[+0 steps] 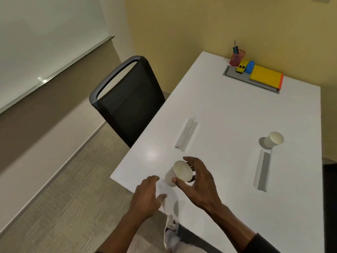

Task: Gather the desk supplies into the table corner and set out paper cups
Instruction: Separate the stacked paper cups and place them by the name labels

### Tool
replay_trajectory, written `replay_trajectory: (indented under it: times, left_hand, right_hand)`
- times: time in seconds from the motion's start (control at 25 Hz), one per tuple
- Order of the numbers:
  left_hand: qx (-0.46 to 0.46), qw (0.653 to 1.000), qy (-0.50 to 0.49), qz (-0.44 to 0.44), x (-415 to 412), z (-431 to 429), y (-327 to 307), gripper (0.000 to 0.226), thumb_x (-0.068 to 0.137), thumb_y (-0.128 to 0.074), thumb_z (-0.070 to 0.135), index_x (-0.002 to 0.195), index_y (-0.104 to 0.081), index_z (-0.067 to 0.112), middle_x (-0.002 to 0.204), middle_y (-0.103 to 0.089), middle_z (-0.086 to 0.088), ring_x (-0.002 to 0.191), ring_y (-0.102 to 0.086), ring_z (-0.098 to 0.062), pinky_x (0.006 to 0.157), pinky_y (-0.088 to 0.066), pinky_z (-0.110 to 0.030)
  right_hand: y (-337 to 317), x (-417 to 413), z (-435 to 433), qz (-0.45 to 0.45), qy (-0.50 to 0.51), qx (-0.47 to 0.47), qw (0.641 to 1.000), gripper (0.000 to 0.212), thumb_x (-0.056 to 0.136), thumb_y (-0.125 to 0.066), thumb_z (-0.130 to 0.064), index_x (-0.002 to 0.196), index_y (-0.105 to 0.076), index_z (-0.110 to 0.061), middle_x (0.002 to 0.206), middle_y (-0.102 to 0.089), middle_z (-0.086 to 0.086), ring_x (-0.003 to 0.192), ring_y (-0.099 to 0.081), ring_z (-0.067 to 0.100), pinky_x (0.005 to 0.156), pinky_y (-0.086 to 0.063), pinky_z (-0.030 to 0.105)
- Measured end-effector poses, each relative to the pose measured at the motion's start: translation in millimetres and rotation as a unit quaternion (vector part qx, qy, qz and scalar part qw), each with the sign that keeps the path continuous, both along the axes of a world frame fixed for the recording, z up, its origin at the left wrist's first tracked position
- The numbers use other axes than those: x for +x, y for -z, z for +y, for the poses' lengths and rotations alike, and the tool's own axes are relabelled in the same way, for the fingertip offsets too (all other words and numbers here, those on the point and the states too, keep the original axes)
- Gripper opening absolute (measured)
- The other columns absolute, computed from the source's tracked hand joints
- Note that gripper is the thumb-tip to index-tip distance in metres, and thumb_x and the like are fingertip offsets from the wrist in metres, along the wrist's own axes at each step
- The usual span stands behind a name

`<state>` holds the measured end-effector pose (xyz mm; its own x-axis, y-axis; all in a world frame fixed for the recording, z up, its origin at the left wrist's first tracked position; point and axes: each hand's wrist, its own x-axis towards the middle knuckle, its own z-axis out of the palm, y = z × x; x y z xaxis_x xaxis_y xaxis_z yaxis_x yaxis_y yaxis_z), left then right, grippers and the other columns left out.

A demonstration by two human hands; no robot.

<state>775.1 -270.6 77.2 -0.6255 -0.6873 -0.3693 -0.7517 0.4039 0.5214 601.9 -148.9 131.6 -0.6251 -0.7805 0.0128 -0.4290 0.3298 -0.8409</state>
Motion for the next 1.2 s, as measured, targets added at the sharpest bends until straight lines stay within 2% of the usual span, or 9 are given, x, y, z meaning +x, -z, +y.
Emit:
replay_trajectory:
  times: [0.16,0.24,0.4,0.52,0.64,0.8,0.88,1.0,1.2]
  left_hand:
    - [-0.035,0.996,0.068,-0.042,-34.3,-67.7,11.7,0.069,0.092,-0.073,0.049,0.148,-0.042,0.025,0.152,-0.051,0.002,0.135,-0.054,-0.021,0.111,-0.047,-0.038]
    - [-0.057,0.991,0.104,-0.057,-49.3,-92.0,18.8,0.073,0.092,-0.072,0.050,0.152,-0.039,0.023,0.159,-0.045,0.000,0.143,-0.048,-0.022,0.117,-0.043,-0.038]
    - [-0.069,0.975,0.194,-0.088,-80.4,-145.0,47.2,0.099,0.091,-0.068,0.060,0.164,-0.018,0.016,0.176,-0.011,-0.007,0.164,-0.008,-0.027,0.130,-0.018,-0.043]
    - [-0.090,0.955,0.263,-0.107,-96.0,-171.7,69.9,0.125,0.084,-0.069,0.071,0.166,0.002,0.010,0.174,0.018,-0.014,0.161,0.017,-0.032,0.131,-0.003,-0.045]
    - [-0.106,0.930,0.329,-0.124,-105.5,-197.2,92.9,0.149,0.068,-0.069,0.086,0.164,0.013,0.007,0.167,0.034,-0.021,0.155,0.031,-0.040,0.130,0.004,-0.053]
    - [-0.108,0.908,0.382,-0.134,-107.0,-219.5,112.5,0.161,0.060,-0.064,0.095,0.159,0.027,0.006,0.160,0.046,-0.023,0.150,0.043,-0.041,0.129,0.008,-0.060]
    - [-0.091,0.913,0.381,-0.118,-103.9,-220.7,113.2,0.160,0.060,-0.061,0.096,0.157,0.032,0.008,0.159,0.049,-0.020,0.149,0.045,-0.039,0.129,0.009,-0.059]
    - [-0.085,0.915,0.374,-0.124,-105.8,-221.9,115.8,0.161,0.057,-0.058,0.099,0.157,0.030,0.007,0.159,0.049,-0.020,0.150,0.042,-0.040,0.130,0.004,-0.060]
    - [-0.107,0.898,0.388,-0.180,-113.8,-215.5,110.5,0.161,0.061,-0.058,0.097,0.154,0.033,0.003,0.155,0.050,-0.028,0.147,0.043,-0.049,0.127,0.005,-0.064]
  right_hand:
    - [7.2,-34.9,-48.1,0.018,0.026,0.011,0.999,0.072,0.073,-0.079,-0.062,0.134,-0.050,-0.035,0.127,-0.055,-0.024,0.109,-0.061,0.005,0.078,-0.060,0.029]
    - [8.7,-51.2,-66.8,0.031,0.048,0.010,0.998,0.070,0.074,-0.078,-0.060,0.132,-0.051,-0.032,0.127,-0.056,-0.020,0.109,-0.061,0.006,0.079,-0.060,0.029]
    - [17.0,-89.3,-111.0,0.057,0.111,0.024,0.992,0.067,0.074,-0.074,-0.053,0.133,-0.053,-0.027,0.124,-0.057,-0.011,0.108,-0.062,0.013,0.079,-0.057,0.029]
    - [29.9,-121.8,-140.6,0.085,0.151,0.044,0.984,0.075,0.071,-0.070,-0.048,0.138,-0.052,-0.019,0.127,-0.056,-0.004,0.112,-0.063,0.020,0.081,-0.053,0.029]
    - [44.5,-158.9,-168.6,0.114,0.212,0.071,0.968,0.078,0.073,-0.078,-0.039,0.141,-0.052,-0.014,0.130,-0.057,0.002,0.115,-0.062,0.023,0.087,-0.054,0.032]
    - [61.4,-212.9,-205.0,0.128,0.278,0.120,0.945,0.077,0.075,-0.087,-0.038,0.140,-0.054,-0.011,0.129,-0.056,0.010,0.114,-0.061,0.029,0.086,-0.046,0.029]
    - [68.7,-235.0,-220.0,0.129,0.283,0.145,0.939,0.078,0.075,-0.087,-0.041,0.139,-0.053,-0.012,0.128,-0.054,0.012,0.112,-0.060,0.031,0.087,-0.051,0.035]
    - [84.0,-260.2,-239.2,0.132,0.273,0.180,0.936,0.081,0.074,-0.087,-0.045,0.139,-0.051,-0.013,0.128,-0.052,0.012,0.114,-0.058,0.033,0.089,-0.053,0.043]
    - [108.6,-284.9,-254.1,0.123,0.270,0.215,0.931,0.085,0.072,-0.086,-0.047,0.141,-0.049,-0.013,0.130,-0.051,0.012,0.118,-0.057,0.034,0.090,-0.052,0.042]
